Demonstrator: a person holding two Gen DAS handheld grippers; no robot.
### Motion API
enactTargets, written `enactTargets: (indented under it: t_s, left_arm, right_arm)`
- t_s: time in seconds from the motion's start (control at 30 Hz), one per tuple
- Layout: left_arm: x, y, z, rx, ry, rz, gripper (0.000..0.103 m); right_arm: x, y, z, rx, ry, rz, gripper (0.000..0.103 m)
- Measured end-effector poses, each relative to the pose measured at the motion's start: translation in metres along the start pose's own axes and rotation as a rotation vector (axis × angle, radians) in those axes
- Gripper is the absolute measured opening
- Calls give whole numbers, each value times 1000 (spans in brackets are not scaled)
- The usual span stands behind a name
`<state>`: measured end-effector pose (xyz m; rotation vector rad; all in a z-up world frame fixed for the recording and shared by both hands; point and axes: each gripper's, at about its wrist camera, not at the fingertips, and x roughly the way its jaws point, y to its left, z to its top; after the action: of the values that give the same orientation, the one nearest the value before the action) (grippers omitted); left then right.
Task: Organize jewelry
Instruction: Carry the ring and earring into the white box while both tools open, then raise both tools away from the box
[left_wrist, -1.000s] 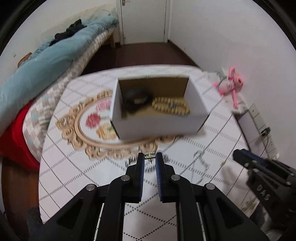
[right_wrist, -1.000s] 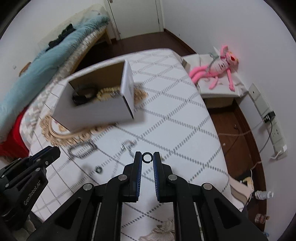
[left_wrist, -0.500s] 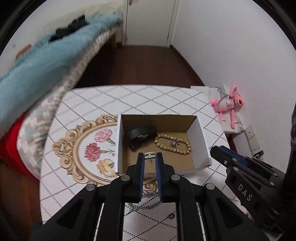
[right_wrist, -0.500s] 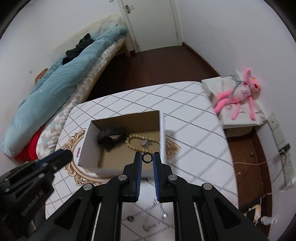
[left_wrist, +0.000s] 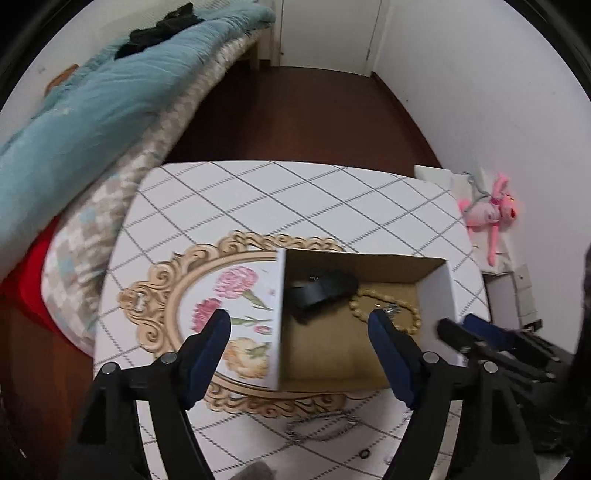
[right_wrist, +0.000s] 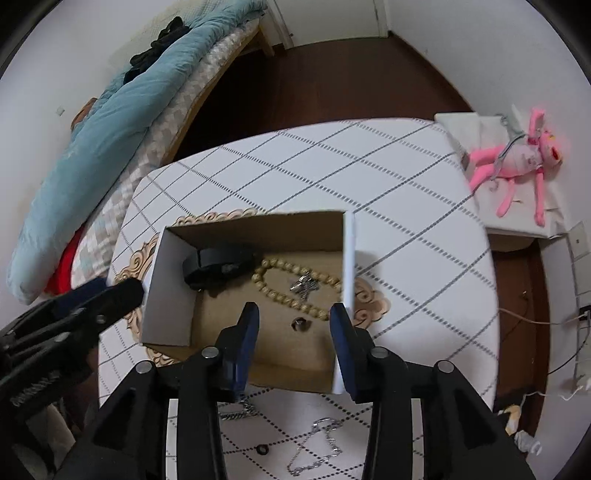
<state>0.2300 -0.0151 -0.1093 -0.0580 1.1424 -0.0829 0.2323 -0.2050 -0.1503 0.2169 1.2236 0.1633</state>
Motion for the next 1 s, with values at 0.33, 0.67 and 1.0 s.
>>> enactTargets:
  t_s: [0.33, 0.67, 1.0]
  left_arm:
    - [12, 9, -19, 32, 4, 120, 103]
    - [-13, 8, -18, 34, -55, 130, 103]
    - [-53, -2, -46, 41, -115, 95, 103]
  right_arm:
    - [-10, -2, -6, -68, -26, -243, 93]
    - [-27, -2, -13, -64, -55, -268, 99]
    - [-84, -13, -45, 2, -148, -243, 99]
